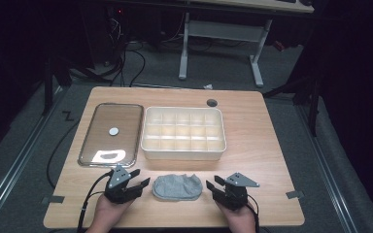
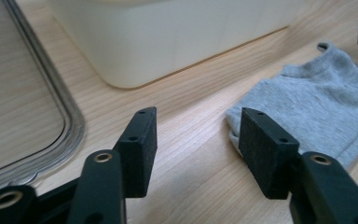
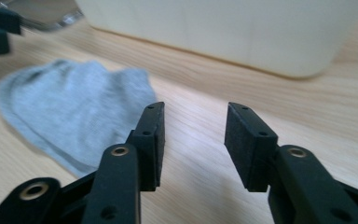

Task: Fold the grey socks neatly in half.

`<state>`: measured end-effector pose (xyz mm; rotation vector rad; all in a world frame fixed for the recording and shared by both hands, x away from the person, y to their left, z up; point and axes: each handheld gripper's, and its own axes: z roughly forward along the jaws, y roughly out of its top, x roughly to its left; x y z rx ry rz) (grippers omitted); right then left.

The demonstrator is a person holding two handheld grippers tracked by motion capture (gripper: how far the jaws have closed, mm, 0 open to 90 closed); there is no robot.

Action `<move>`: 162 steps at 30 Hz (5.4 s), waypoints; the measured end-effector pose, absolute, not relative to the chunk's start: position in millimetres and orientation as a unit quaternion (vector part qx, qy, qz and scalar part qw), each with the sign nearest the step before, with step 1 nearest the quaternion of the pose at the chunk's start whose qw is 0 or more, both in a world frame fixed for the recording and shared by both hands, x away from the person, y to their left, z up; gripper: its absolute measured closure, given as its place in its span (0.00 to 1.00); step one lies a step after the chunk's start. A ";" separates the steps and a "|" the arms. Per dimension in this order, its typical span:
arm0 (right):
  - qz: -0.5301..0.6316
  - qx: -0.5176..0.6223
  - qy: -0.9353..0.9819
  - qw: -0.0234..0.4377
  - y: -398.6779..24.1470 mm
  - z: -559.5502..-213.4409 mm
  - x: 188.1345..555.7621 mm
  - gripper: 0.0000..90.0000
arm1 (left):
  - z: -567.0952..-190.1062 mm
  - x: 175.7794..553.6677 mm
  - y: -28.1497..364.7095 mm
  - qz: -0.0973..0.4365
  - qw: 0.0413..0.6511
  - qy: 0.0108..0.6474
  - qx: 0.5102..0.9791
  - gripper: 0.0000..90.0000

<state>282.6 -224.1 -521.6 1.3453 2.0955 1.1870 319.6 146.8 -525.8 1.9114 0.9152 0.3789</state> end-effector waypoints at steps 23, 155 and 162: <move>0.413 0.499 0.737 0.195 -228.1 -523.0 280.6 0.64 | -527.9 319.4 143.5 0.147 0.460 0.369 0.794 0.49; 0.456 0.447 0.748 0.181 -201.3 -502.0 262.3 0.96 | -532.8 310.7 83.3 0.042 0.439 0.373 0.816 0.56; 0.435 0.441 0.760 0.199 -195.6 -497.6 266.2 0.96 | -534.3 314.2 81.7 0.055 0.444 0.374 0.812 0.85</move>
